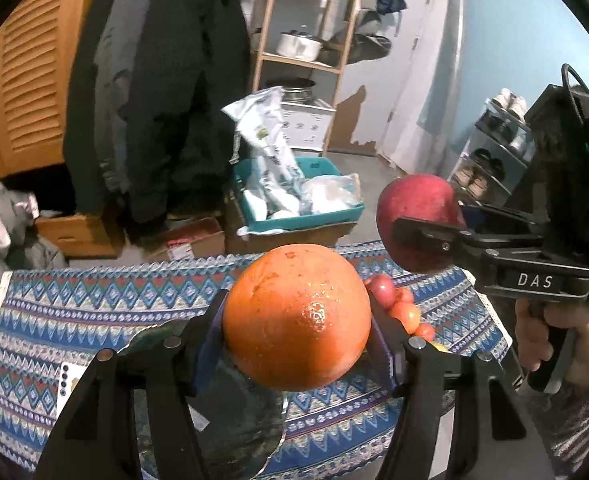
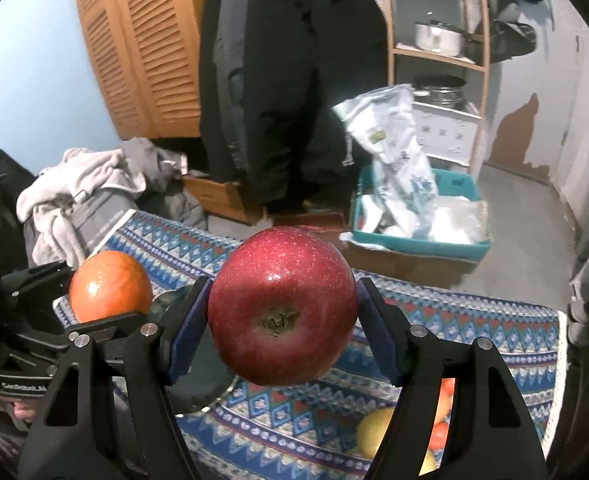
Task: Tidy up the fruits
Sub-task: 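Carry the orange over the green bowl with the left gripper while the right gripper carries the apple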
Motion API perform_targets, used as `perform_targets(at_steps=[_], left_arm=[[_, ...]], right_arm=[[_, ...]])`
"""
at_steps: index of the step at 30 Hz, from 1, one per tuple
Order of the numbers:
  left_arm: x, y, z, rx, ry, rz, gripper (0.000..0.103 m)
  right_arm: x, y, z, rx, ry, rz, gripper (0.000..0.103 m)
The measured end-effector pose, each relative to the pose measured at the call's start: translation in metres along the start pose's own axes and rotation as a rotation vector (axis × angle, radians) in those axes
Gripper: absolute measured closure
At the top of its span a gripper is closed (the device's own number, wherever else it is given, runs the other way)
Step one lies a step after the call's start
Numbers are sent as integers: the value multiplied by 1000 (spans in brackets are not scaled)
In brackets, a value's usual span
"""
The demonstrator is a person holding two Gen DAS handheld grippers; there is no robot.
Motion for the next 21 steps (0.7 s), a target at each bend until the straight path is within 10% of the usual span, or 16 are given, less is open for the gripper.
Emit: perform_targets(at_steps=[21], left_arm=[[85,130,24,-189,155,-216,39]], right_arm=[[-4,94,77,-134,129,-74,31]])
Point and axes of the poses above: each gripper's, at about its wrist camera, not at the fingertips, and z roughly the way its jaws point, y to its left, x to its underside, the point moved 8 cm from there along z, roughly the way its jaws point, and after that the axes turned 3 degrees about x, right-handed, at the moved point
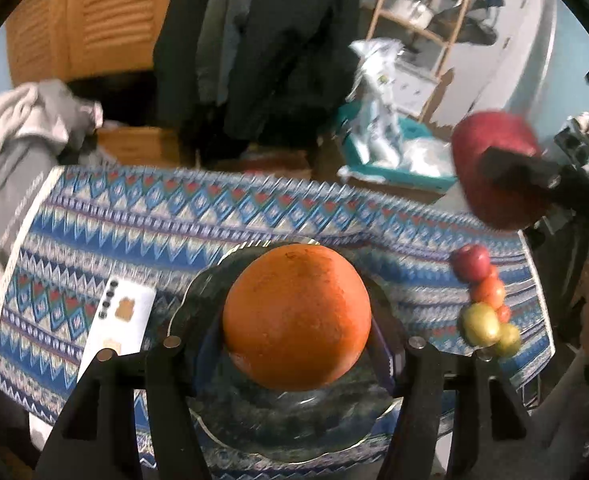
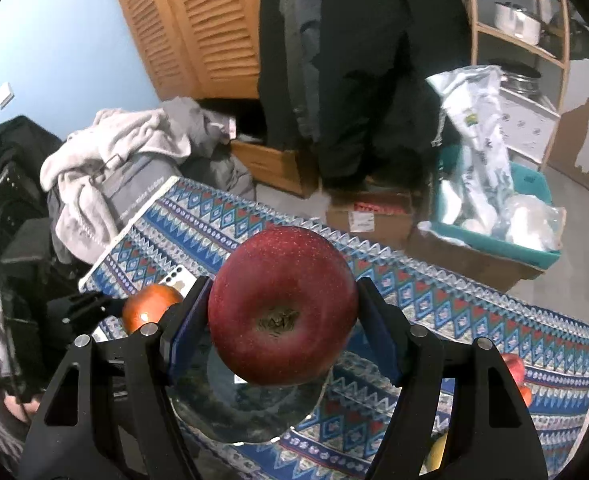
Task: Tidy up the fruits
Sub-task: 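Carry the orange over the green bowl with the left gripper while the right gripper carries the apple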
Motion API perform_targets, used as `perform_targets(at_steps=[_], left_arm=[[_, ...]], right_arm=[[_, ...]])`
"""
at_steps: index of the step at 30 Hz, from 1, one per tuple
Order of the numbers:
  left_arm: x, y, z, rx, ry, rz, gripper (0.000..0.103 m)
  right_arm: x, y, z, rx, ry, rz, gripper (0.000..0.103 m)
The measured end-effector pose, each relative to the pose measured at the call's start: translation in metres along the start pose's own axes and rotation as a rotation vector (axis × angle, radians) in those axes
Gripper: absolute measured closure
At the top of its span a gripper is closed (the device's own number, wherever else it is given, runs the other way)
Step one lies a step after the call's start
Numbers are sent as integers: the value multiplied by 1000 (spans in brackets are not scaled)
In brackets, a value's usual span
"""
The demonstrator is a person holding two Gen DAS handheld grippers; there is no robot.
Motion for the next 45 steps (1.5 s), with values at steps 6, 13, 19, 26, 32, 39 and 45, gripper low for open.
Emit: perform_targets(at_steps=[6,13,19,26,32,39,45], left_arm=[[29,24,31,-32,94,-51,39],[46,39,53,-61,158,-85,39],[57,44,69,-84,197,-89,39],[76,52,86,-75,280,-137,38],[86,59,96,-96,320,-153,38],[76,54,85,-87,285,-130,36],[72,60,73,-87,263,-148,35]], right_arm=[[9,13,31,-24,66,0,31],[23,23,56,-37,127,-3,31],[37,29,73,-34,177,-22,31],[52,28,86,-28,222,-30,31],[67,29,99,-28,266,-34,31],[81,33,113,-42,310,-36,31],[93,34,127,-46,357,-36,31]])
Point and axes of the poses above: each gripper's, at about its wrist camera, not at the fingertips, and z roughly the way its jaws point, y to its left, x to its underside, the point moved 8 cm from there along z, roughly the way its jaws point, and after that the axes turned 3 degrees about x, right-handed, at the moved point
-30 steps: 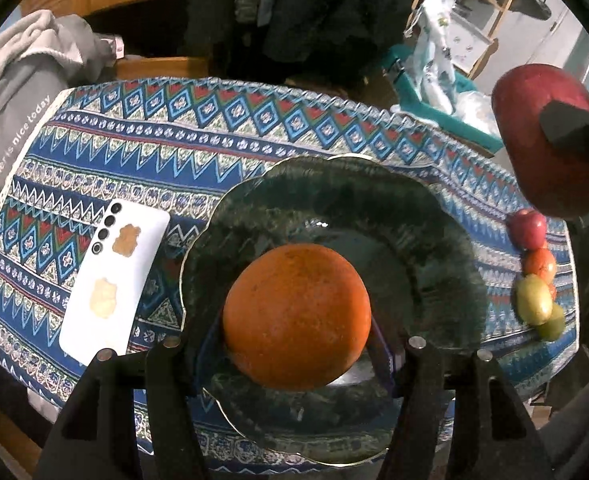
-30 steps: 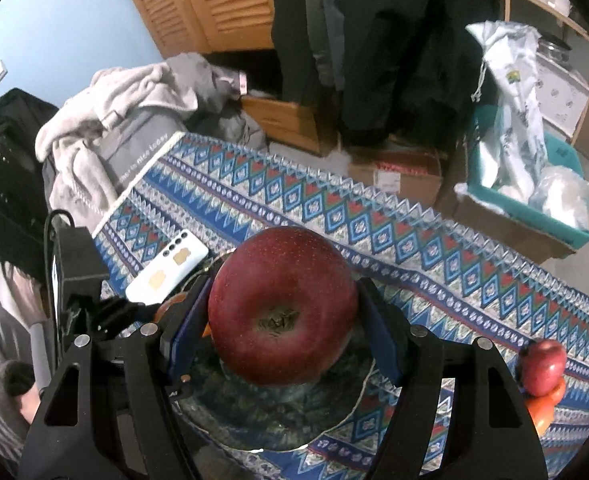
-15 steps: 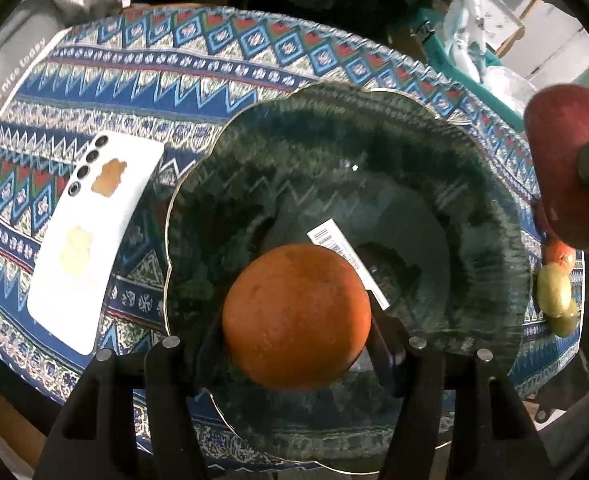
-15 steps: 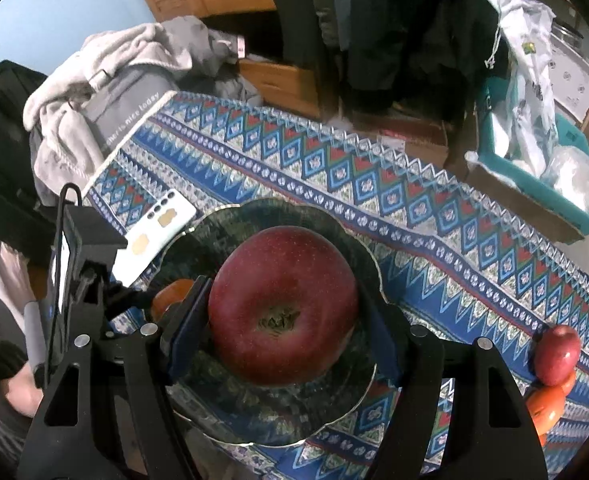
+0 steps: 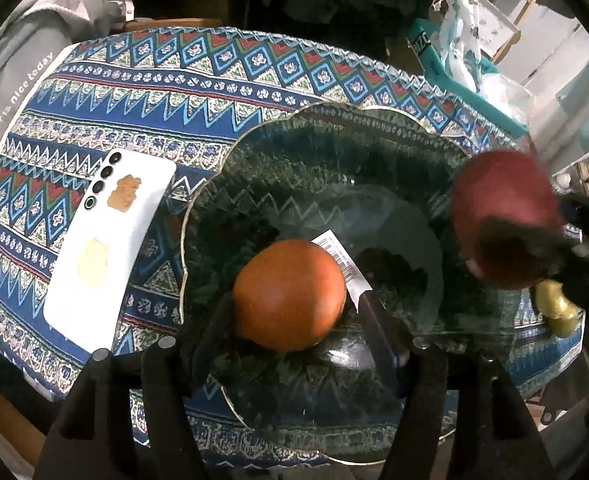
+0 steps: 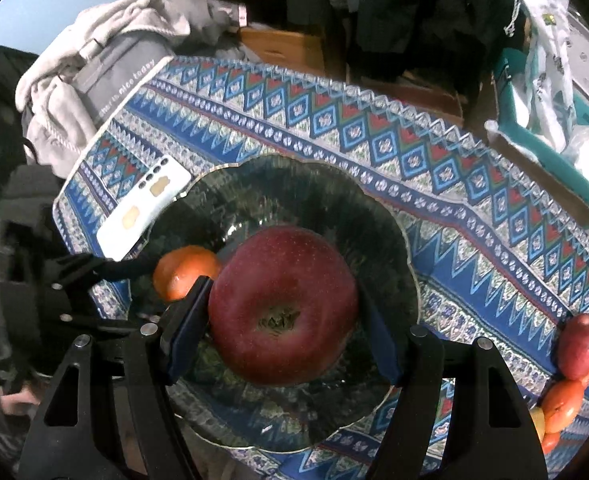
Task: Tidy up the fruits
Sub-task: 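Carry the orange over the green bowl with the left gripper while the right gripper carries the apple, then lower the orange and apple into the bowl and open both grippers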
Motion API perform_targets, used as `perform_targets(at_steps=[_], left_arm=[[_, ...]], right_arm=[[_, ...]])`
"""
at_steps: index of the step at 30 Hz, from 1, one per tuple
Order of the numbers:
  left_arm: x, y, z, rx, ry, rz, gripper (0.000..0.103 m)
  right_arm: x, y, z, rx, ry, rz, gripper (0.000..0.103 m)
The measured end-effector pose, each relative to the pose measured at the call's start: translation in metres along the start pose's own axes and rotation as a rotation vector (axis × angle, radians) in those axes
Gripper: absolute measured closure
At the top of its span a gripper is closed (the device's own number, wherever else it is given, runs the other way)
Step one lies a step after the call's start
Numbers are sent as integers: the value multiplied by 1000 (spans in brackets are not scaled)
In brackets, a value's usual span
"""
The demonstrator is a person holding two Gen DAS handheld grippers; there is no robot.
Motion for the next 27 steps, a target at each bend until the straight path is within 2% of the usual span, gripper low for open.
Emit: perform_targets(at_steps=[7,13,19,27], left_arm=[[1,-1,-8,-1,-16,2,35],[2,2,-8,-13,-13,-3,35],[0,-4,-15,-18,-32,17,35],[-4,-9,-34,-32,-81,38,35]], right_arm=[[14,3,23,12,62,-24,31],[28,-6,39,22,132,5,30],[16,-4,23,-17,74,32,31],[2,-6,-9,6,-10,59,31]])
Point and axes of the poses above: each gripper's, at about its wrist camera, not at the fingertips, and z roughly the way its jaws point, y to its left, x to its underside, the point moved 8 cm from there along z, roughly the way its jaws point, and after that the axes turned 3 degrees about x, right-handed, at the moved point
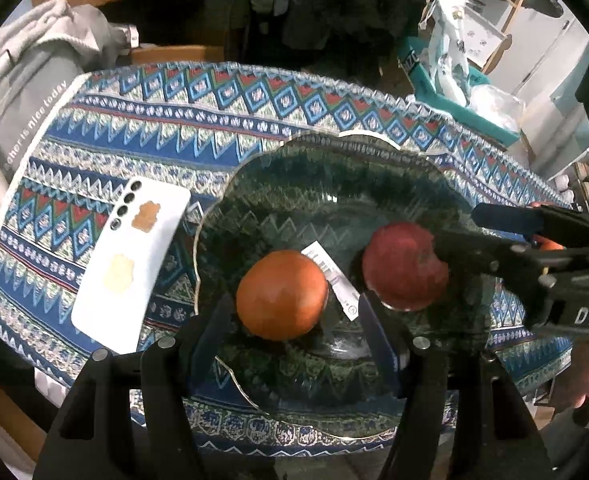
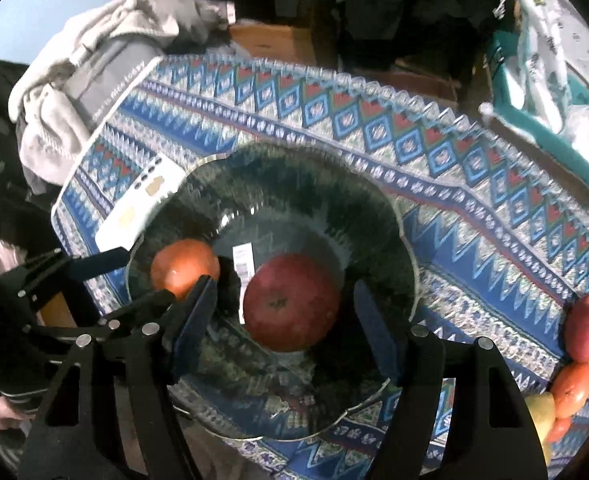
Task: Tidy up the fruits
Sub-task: 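Lower the orange and apple into the bowl and open both grippers, then withdraw both grippers from the bowl back toward the fruit pile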
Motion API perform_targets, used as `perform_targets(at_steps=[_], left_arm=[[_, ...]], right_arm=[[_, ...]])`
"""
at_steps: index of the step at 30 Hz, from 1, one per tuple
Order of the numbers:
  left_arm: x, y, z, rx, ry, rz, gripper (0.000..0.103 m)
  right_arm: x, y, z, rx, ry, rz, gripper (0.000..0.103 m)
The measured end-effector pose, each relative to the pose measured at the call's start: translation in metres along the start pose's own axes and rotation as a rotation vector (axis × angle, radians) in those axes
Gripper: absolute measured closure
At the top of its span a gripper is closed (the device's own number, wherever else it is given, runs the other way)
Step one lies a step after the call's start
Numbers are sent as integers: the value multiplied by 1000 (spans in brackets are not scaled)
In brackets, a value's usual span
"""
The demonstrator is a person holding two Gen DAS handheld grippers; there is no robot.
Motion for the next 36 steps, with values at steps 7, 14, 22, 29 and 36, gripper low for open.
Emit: perform_targets(at_steps=[7,14,22,29,36], left_arm=[[-16,-5,-32,12,-78,-13,29],[-30,-16,-66,-5,-164,9,24],[-44,-29,-106,-34,-274,49,19],[-52,-44,-134,-54,-346,88,16],[-56,-68,-158,-33,-392,126,12]], right_arm=[[-15,0,-38,60,-94,-14,31],[-24,6,-76,102,-191,-63,27],[-26,7,-119,93,-277,-66,27],[-28,1,-154,81,-346,-42,25],[-26,-8,-185,82,-410,-29,23]])
Point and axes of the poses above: each gripper's, at about its wrist camera, not at the fingertips, and z roughly the way its jaws point, y to its left, x to its underside, the point moved 8 cm from there along z, roughly the way its jaws point, and after that the axes turned 3 degrees about x, right-handed, at the moved point
